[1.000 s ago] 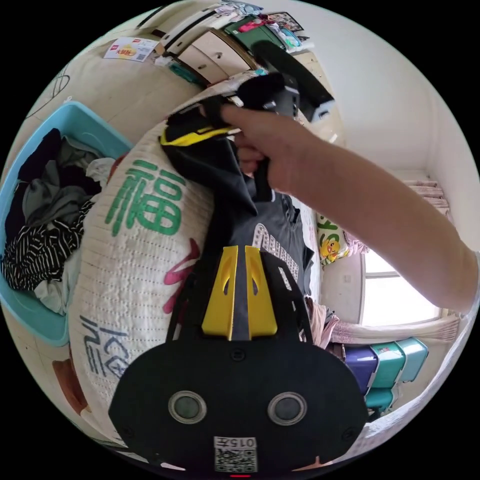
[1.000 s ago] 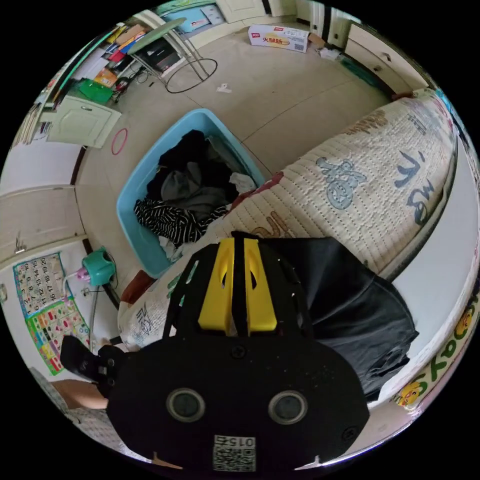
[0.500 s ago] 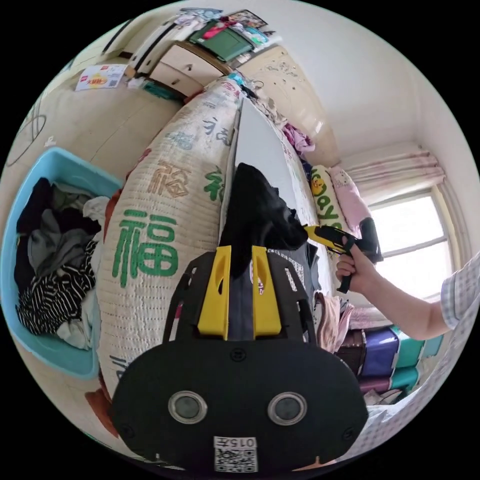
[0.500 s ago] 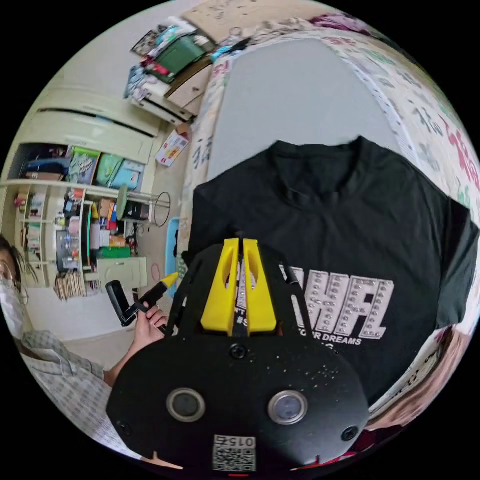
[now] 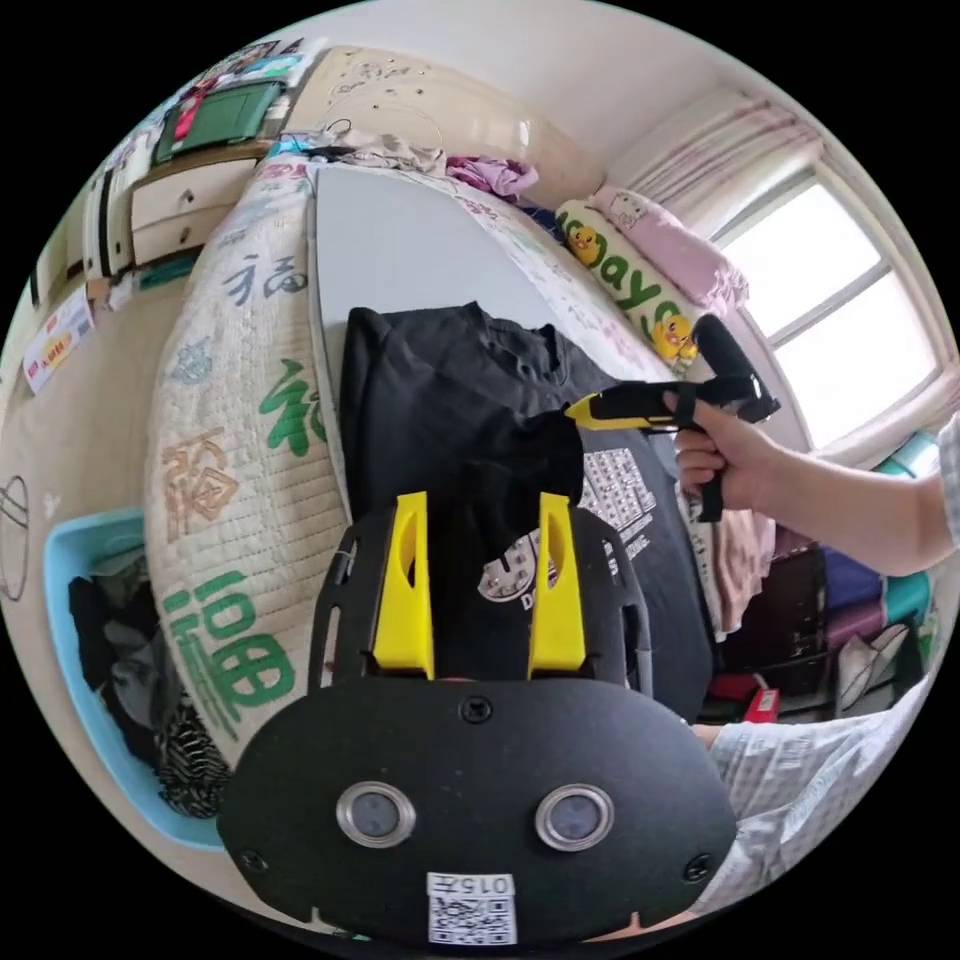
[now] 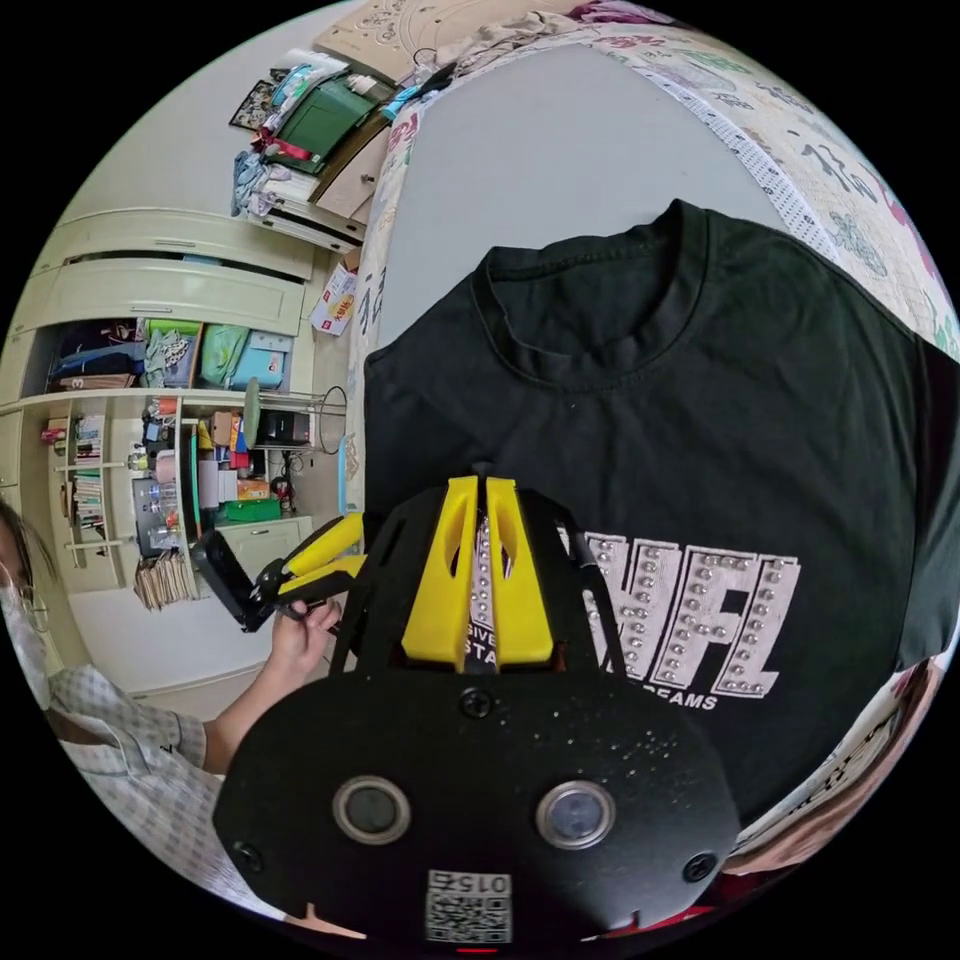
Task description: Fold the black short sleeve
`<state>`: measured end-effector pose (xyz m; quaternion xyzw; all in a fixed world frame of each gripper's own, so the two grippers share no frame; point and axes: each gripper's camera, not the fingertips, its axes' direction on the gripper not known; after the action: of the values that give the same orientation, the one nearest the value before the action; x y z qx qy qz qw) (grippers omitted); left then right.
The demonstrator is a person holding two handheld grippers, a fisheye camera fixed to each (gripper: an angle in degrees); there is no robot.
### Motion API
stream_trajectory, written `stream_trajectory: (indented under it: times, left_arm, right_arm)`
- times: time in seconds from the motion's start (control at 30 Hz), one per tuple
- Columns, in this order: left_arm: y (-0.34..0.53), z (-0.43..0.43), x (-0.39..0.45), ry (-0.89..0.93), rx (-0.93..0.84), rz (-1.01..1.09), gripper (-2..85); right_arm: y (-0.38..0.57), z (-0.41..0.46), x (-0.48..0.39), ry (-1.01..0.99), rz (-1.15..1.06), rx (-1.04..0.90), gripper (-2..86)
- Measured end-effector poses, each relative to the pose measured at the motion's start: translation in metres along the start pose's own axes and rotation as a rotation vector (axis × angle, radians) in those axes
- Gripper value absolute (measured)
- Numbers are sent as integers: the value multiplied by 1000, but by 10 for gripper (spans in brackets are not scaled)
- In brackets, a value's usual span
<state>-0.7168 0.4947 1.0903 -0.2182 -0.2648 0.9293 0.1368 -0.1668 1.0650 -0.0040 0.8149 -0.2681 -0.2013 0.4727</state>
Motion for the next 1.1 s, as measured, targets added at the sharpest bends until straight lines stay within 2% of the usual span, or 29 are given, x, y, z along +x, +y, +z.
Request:
stream_trajectory:
  times: [0.07,0.1,0.2,0.3,0.4,0.47,0.57,0.73,0.87,1.0,1.1]
  left_arm:
    - [7,21,-15,150,-30,-73,68]
    - [12,23,-18,163,-24,-98,51]
    - [52,2,-20,100,167,-208,19]
    - [118,-28,-27,50,368,-424,10]
    - [197,-37,-41,45,493,-777,5]
    - [255,-34,-40,88,644,-1026,2]
    - [290,-26,-33,-26,636,-1145,0]
    - [319,-22,-37,-8,595,-1138,-1]
    - [334,-25,-42,9,556,-1140,-1]
    - [342,-36,-46,35,526,-1125,0]
    - [337,-53,-41,-28,469,-1052,2]
  right_arm:
    - [0,-6,-3,5,-26,-5,6]
    - [-1,-7,-5,8,-36,-5,6]
    - [-7,-18,-33,-28,-110,46,5]
    - [-25,-9,-84,-91,-214,90,5]
    - [-46,42,-151,-93,-377,11,4]
    - [-54,103,-197,-59,-481,-71,3]
    - [-55,179,-233,54,-540,-249,3]
    - [-32,225,-267,220,-659,-328,5]
    - [-17,254,-276,426,-720,-389,15]
    - [-18,260,-283,543,-792,-484,40]
    - [-25,225,-291,576,-824,-400,23]
